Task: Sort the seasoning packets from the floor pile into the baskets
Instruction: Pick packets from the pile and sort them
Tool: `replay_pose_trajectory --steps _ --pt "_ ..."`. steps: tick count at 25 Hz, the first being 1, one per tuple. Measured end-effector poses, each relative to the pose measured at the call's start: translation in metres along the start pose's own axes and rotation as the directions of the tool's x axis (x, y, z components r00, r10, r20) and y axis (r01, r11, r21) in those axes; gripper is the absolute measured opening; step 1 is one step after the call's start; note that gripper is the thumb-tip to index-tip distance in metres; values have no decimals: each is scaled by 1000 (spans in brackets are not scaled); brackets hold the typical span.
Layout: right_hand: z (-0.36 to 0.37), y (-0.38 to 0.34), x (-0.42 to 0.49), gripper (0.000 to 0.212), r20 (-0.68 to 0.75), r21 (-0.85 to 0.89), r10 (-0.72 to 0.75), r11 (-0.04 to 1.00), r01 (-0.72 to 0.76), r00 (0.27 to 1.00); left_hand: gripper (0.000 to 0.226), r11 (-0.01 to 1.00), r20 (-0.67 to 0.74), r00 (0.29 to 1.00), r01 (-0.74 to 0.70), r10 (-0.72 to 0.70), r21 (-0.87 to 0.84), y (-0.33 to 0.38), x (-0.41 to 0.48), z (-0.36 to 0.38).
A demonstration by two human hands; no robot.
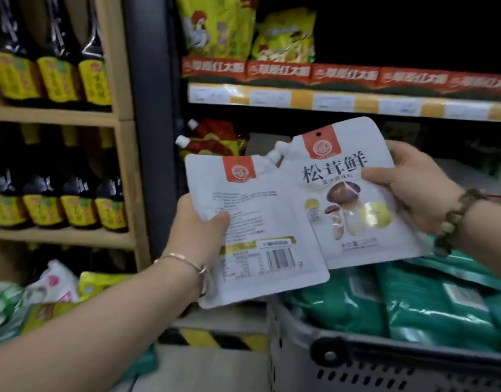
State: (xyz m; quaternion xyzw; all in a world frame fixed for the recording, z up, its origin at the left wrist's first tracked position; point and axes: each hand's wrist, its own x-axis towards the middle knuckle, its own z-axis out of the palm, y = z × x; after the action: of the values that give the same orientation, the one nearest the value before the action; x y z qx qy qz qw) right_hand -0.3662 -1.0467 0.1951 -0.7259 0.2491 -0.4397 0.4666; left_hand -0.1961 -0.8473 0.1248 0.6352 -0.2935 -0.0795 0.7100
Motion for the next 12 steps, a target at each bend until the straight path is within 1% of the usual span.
replay_pose_trajectory --steps 1,2,4,5,6,7,8,9,10,11,12 --pt "-24 -2 14 47 -37 -62 16 998 -18 999 27 1000 60 998 0 -2 30 4 13 24" --pt "-46 -1 27 53 -68 -138 46 989 -55 997 27 999 103 994 35 -38 29 6 24 46" --pt "-72 9 46 61 -63 -259 164 950 -175 984 20 983 155 971 186 -185 4 1 41 80" --pt "-89 19 52 63 -58 -319 222 920 -229 973 18 967 175 951 254 -256 35 -5 47 104" --pt "-90 31 54 63 -50 -390 268 881 -266 962 23 950 160 937 295 -309 106 -13 51 110" --pt "-90 44 53 61 -67 -475 304 828 -298 950 30 931 152 932 292 -328 219 -21 54 119" --pt "-92 56 52 56 -87 -578 295 763 -289 952 38 901 143 936 258 -323 347 -28 55 130" --pt "-93 64 51 50 -94 -705 264 663 -251 960 44 865 125 950 199 -285 461 -34 55 139" --pt "-93 71 50 46 -65 -816 217 550 -177 974 49 832 125 966 126 -228 540 -34 54 146" --pt "-92 73 47 45 -13 -894 169 440 -87 986 52 800 158 976 28 -153 599 -35 52 153" --pt "-91 72 45 44 62 -923 139 386 4 988 50 736 228 971 -104 -70 669 -33 50 159"
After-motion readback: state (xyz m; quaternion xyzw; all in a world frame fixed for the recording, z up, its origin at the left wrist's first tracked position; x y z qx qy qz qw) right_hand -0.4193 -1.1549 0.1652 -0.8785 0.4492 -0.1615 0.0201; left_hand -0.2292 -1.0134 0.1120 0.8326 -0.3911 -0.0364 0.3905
